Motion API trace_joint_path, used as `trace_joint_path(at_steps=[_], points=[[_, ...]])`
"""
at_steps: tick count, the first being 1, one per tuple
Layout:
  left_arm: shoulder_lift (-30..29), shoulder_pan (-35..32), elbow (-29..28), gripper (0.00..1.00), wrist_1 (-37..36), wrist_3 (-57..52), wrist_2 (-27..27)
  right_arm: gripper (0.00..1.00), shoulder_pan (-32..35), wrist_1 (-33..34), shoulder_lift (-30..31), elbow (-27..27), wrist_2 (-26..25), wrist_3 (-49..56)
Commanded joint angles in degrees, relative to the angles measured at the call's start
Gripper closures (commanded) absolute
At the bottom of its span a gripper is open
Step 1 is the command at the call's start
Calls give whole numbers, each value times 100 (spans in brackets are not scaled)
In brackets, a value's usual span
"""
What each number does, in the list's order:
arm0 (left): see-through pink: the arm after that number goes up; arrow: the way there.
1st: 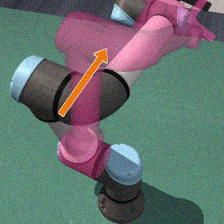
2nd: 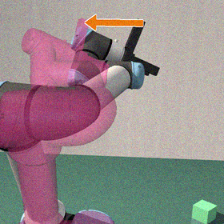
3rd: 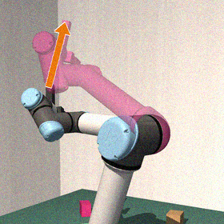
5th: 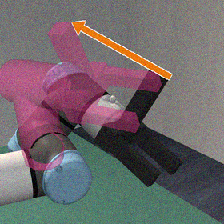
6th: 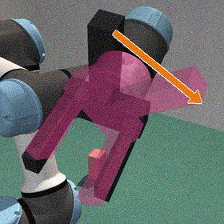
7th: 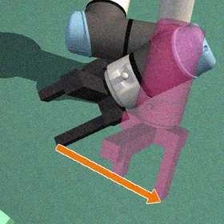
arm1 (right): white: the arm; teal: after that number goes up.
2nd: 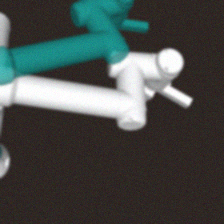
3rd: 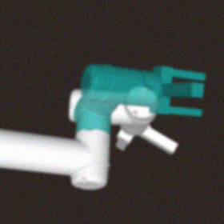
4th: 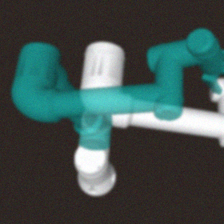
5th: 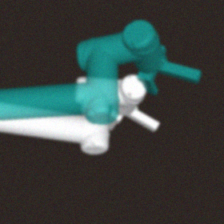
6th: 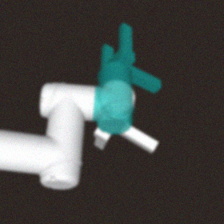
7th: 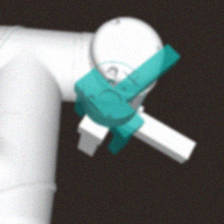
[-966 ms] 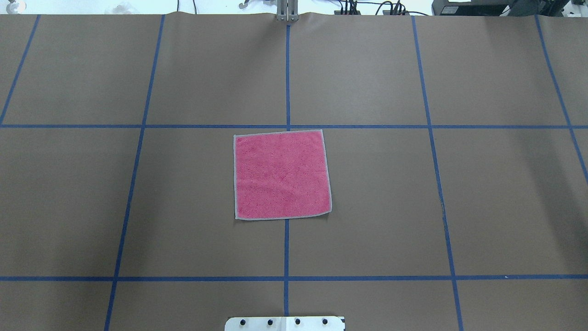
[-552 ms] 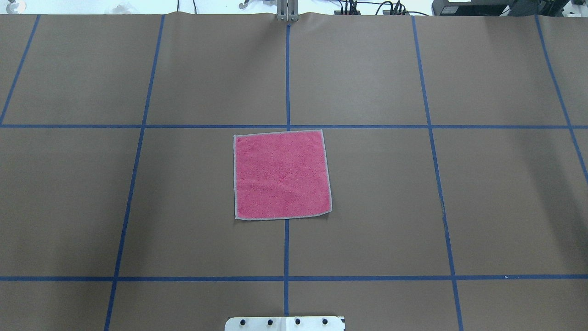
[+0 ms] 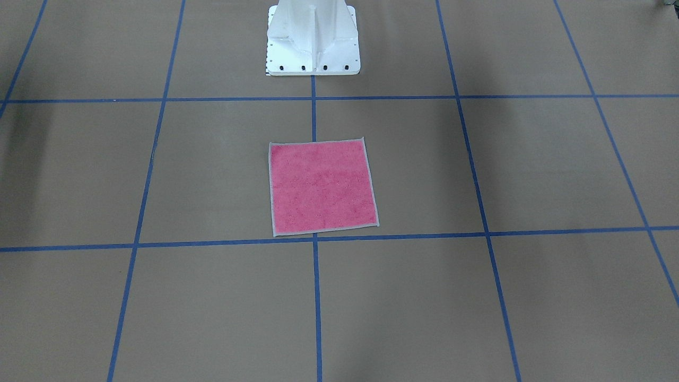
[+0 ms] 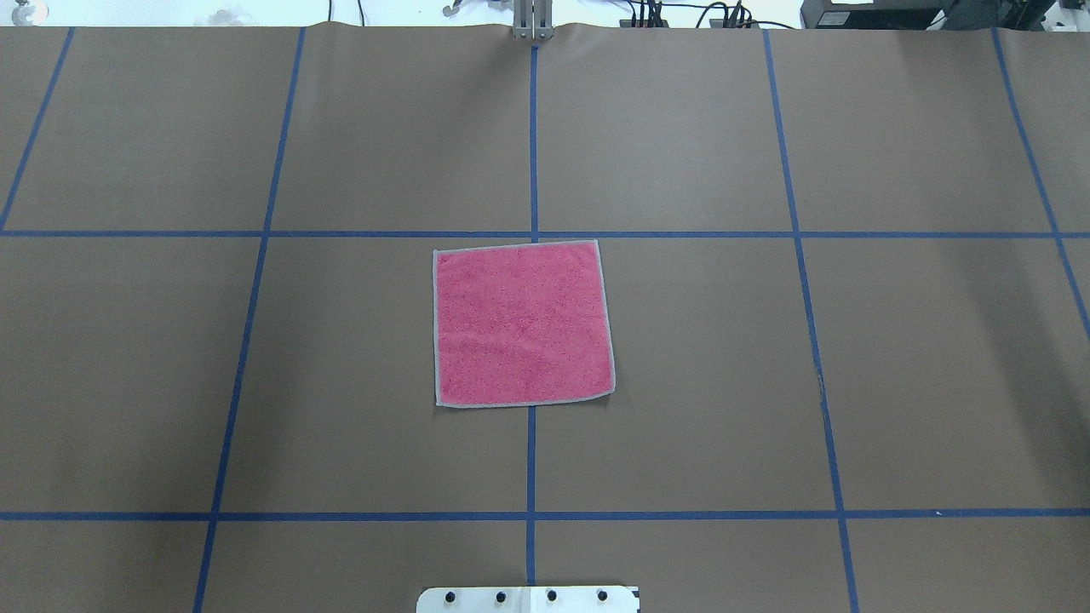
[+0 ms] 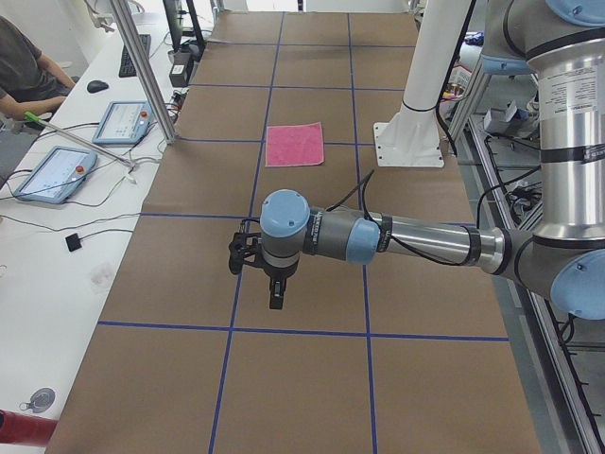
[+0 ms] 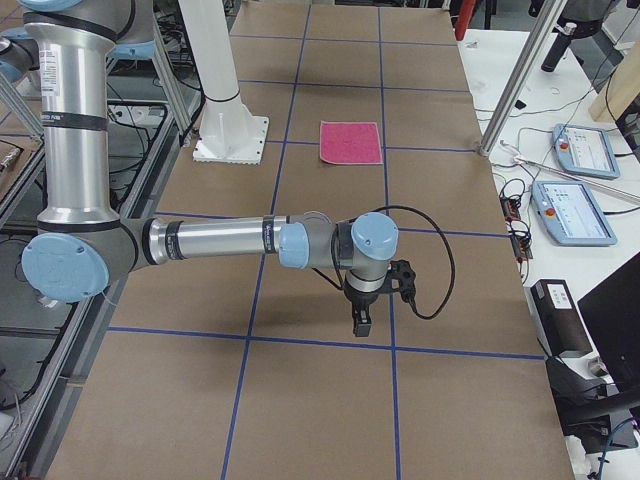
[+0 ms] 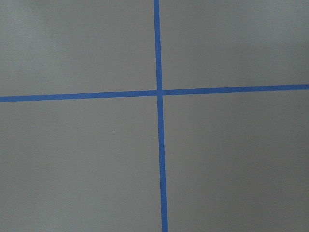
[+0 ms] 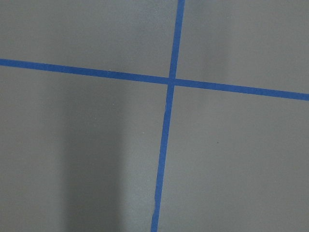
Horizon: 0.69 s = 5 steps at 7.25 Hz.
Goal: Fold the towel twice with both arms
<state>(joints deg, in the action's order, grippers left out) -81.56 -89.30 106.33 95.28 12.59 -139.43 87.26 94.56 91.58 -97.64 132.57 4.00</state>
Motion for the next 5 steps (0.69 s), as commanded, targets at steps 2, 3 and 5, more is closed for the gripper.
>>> trace_joint_path(at_steps=[2,3,5], points=[[-44,929,54,0,956,1454,4,0,-52,-359,-9,112,6,-5],[-201,1297,220,0,948,2214,4,0,-60,-647,0,87,76,-14],[-570,2386,659,0,983,4444,13,0,-393,-913,9,52,889,-476]])
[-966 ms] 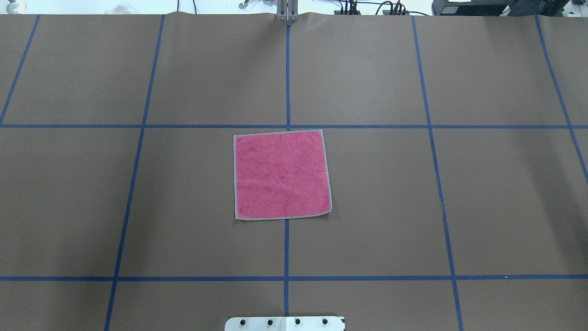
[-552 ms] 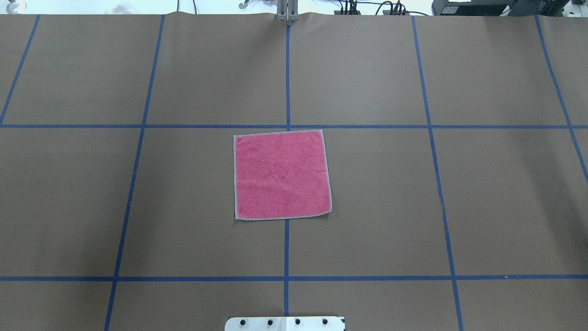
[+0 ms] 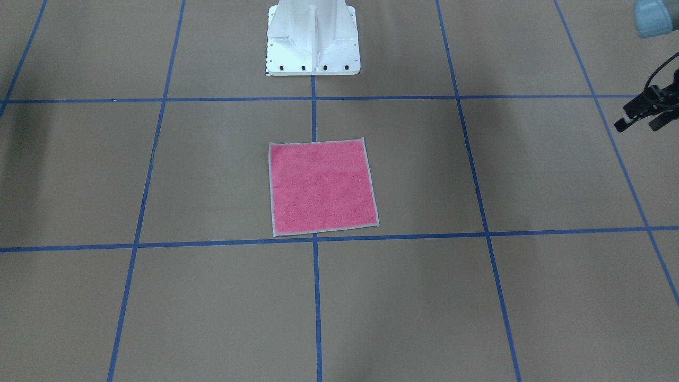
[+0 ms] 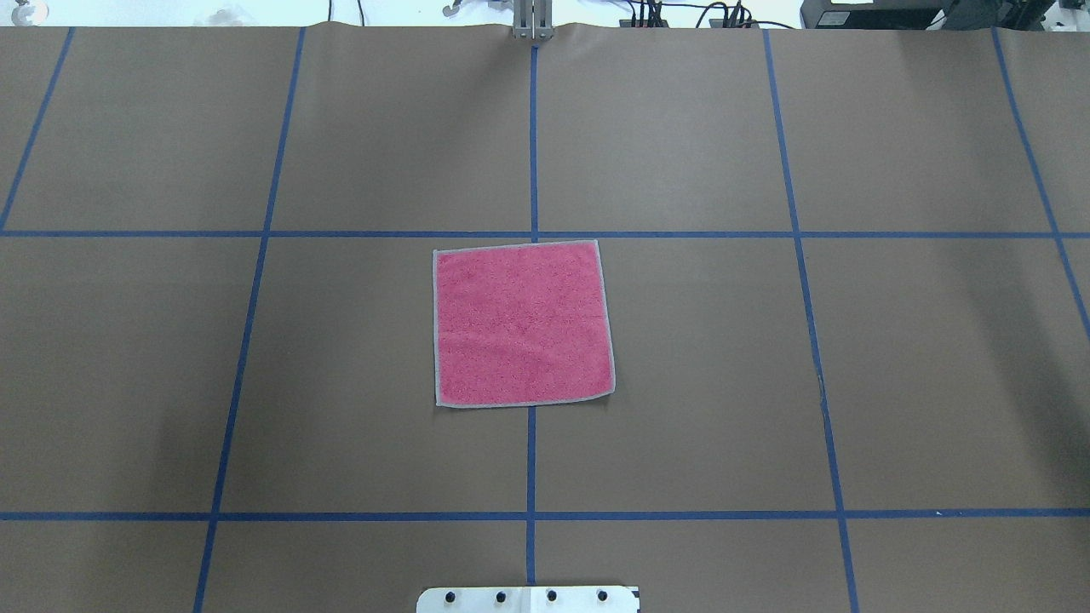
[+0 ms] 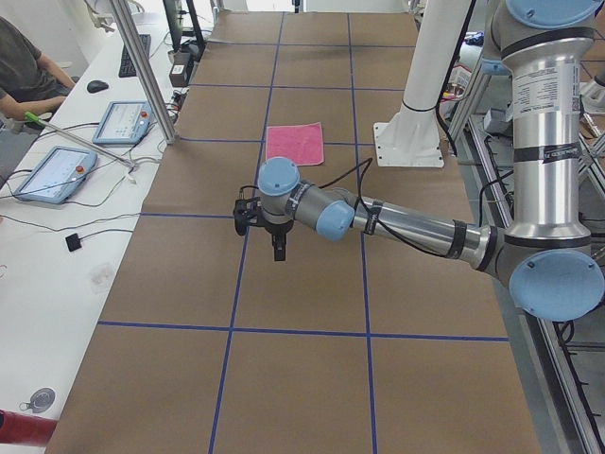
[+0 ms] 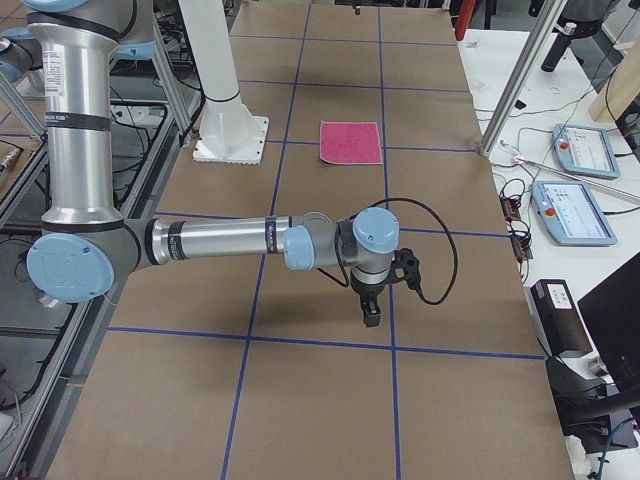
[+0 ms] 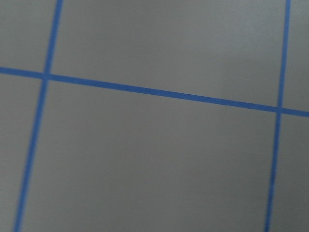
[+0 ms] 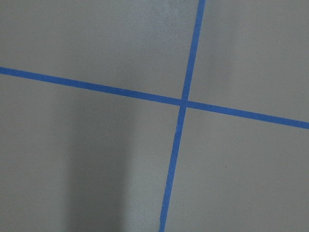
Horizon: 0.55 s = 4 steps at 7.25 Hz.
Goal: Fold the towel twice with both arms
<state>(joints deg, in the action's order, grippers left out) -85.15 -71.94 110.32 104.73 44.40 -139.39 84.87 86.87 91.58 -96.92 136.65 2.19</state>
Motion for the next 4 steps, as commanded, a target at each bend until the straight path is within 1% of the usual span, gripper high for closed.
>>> trace_joint_path(at_steps=[1,2,3,4], points=[[-439,1073,375,0,47,1925,113,0,-529,-153,-8,-211,607,-1099],[-937,1642,376,0,48,2785,514,0,-872,-440,-52,-422,617,-2273],[-1351,2309,358,0,39,3663,1197,0,-1363,-1313,-52,-485,582,-3729],[-1660,2795,323,0,13,4011,1456,0,-2046,-2244,-96,-494,295,-5362]])
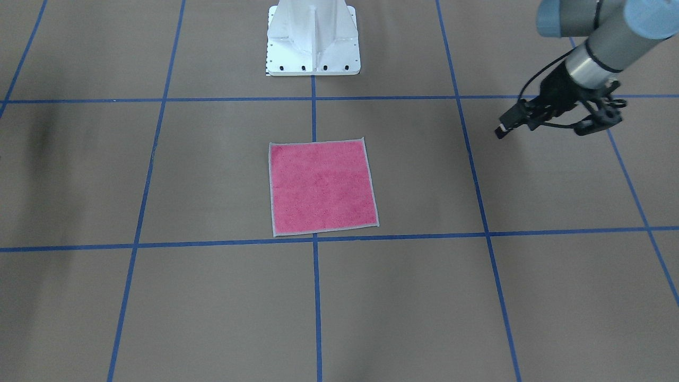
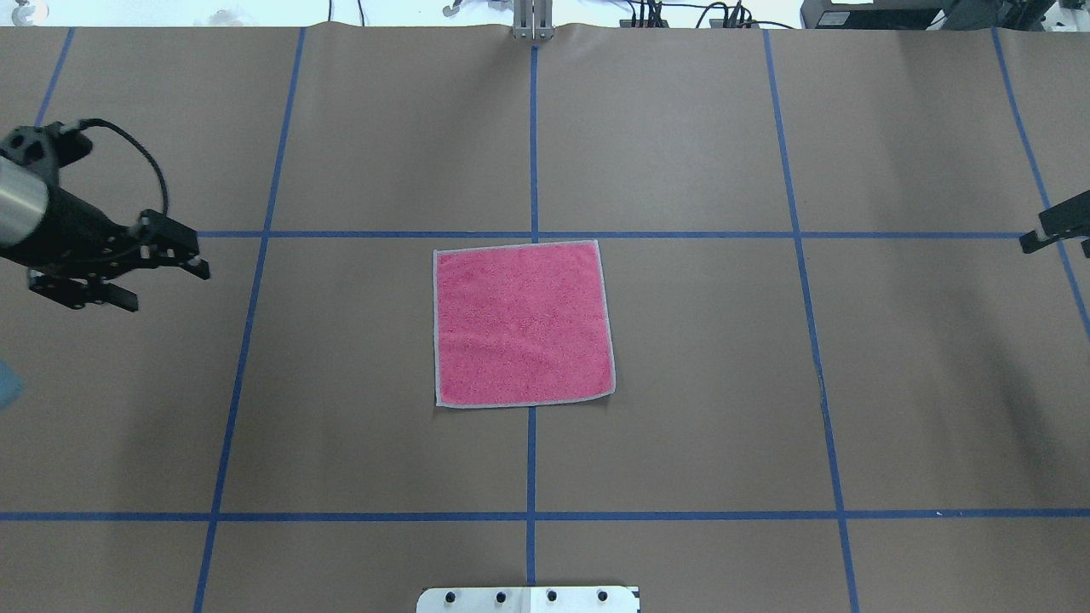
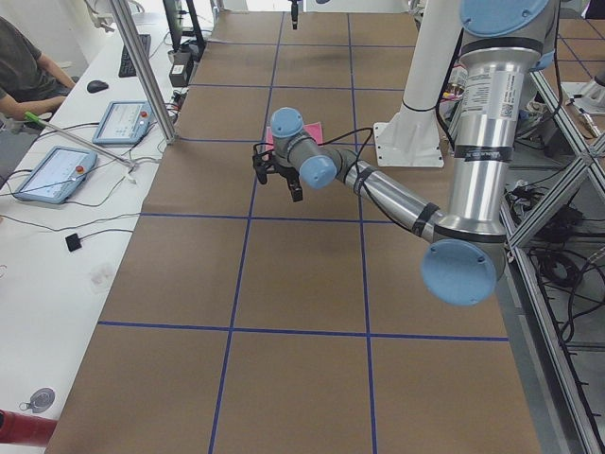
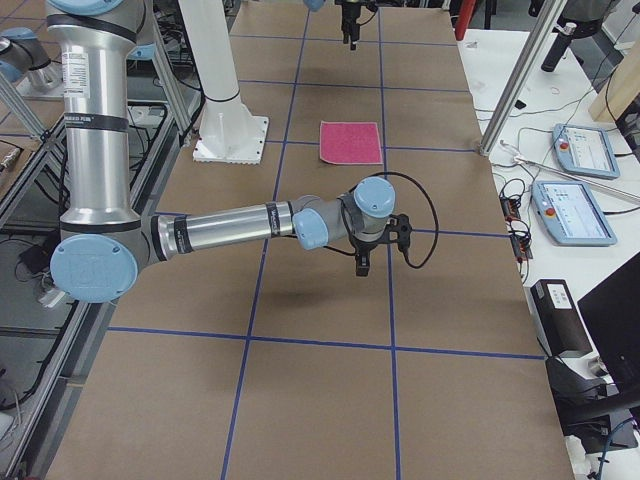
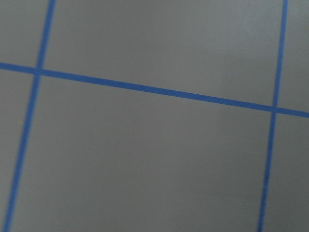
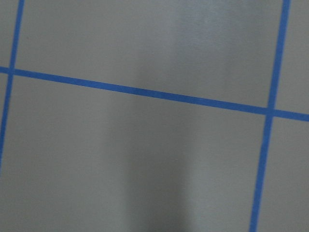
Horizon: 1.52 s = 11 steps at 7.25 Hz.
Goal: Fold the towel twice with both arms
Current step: 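Move both grippers in toward the pink towel's near corners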
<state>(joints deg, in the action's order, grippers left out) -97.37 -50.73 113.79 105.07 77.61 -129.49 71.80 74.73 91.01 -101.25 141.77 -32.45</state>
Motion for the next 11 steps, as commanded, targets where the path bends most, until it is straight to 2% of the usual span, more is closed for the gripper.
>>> trace_joint_path(at_steps=[1,2,3,4,6,8,9,11], points=[[-641,800,-49,0,-22,972,486,0,-1468,-1883,-144,-62,-777,-3515],[-695,958,-58,0,-31,1088,617,0,-2189,-2249,-267,-79,-1313,-4445],[-722,1099,-102,0,-31,1098,879,0,-2744,-2261,-486,-184,-1858,-5272],[-809,1135,-172,0,-31,1107,891,0,-3237,-2261,-732,-220,-2359,-5889],[-941,1319,-286,0,-31,1300,1153,1,-3942,-2069,-1363,-203,-2898,-7137],[-959,1329,-331,0,-31,1300,1163,2,-4540,-1019,-2224,-167,-3626,-7782],[-959,1329,-357,0,-31,1300,1163,2,-4682,-761,-2385,-159,-3726,-7924],[-959,1329,-366,0,-31,1300,1163,7,-4868,-749,-2404,-115,-3963,-8066]])
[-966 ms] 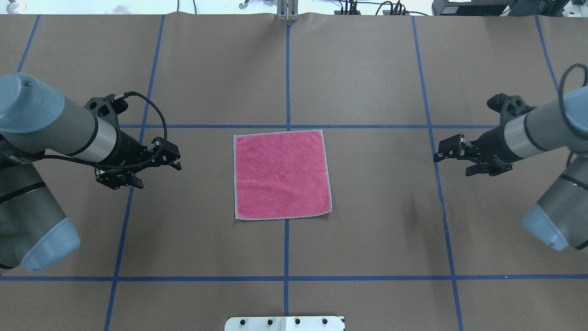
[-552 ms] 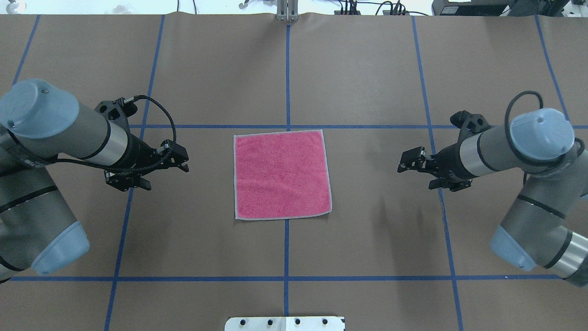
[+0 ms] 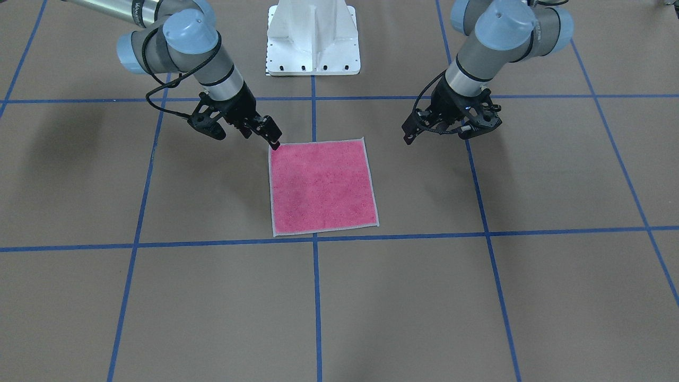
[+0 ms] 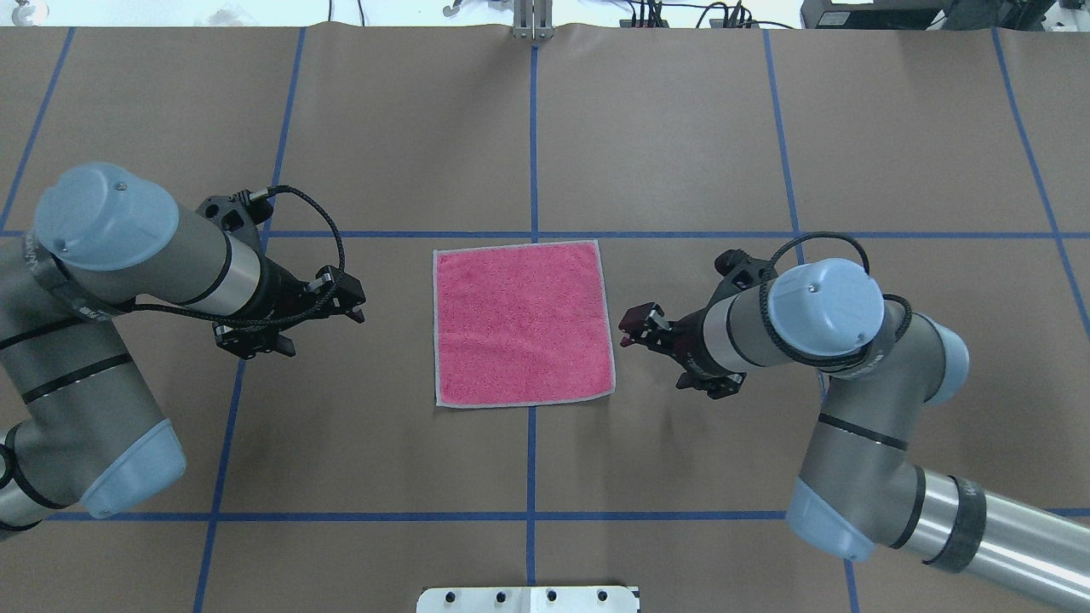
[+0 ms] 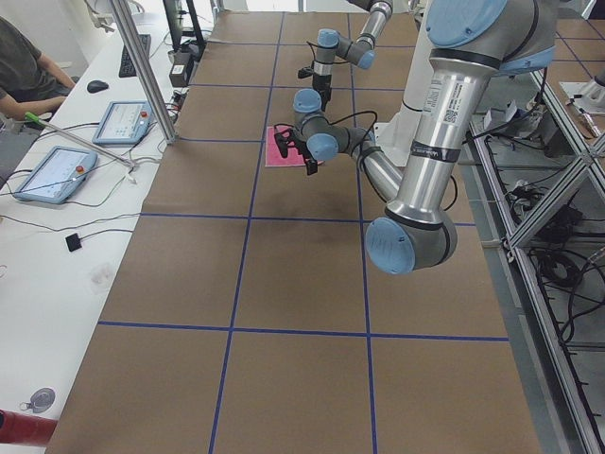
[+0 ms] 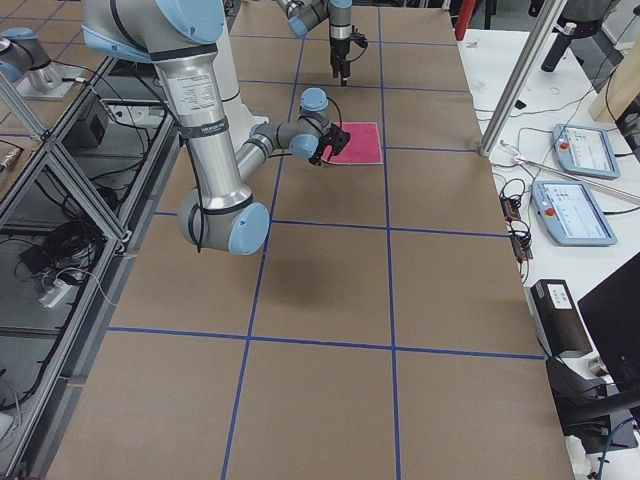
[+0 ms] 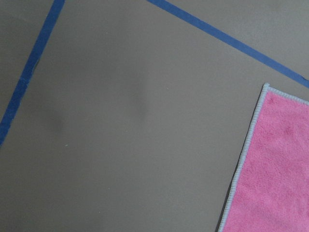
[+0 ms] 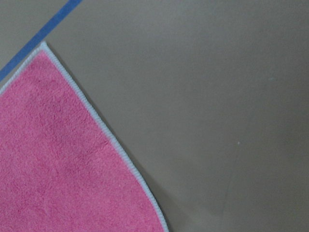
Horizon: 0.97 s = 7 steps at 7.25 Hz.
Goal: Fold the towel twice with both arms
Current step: 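Move both grippers in toward the pink towel's near corners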
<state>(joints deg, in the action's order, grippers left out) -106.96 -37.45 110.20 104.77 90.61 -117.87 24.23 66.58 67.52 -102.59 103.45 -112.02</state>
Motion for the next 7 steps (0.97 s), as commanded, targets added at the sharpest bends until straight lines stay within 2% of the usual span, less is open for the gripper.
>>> trace_joint_path(at_steps=[1,2,5,7], points=[[0,1,-16,0,0,0,1,19,-120,109,-159,72,-141,-188],[0,1,-34,0,0,0,1,24,-120,109,-264,203,-193,-189],[-44,1,-78,0,0,9,1,24,-137,101,-292,353,-202,-197],[-36,1,-78,0,0,18,1,29,-137,109,-283,354,-211,-197]])
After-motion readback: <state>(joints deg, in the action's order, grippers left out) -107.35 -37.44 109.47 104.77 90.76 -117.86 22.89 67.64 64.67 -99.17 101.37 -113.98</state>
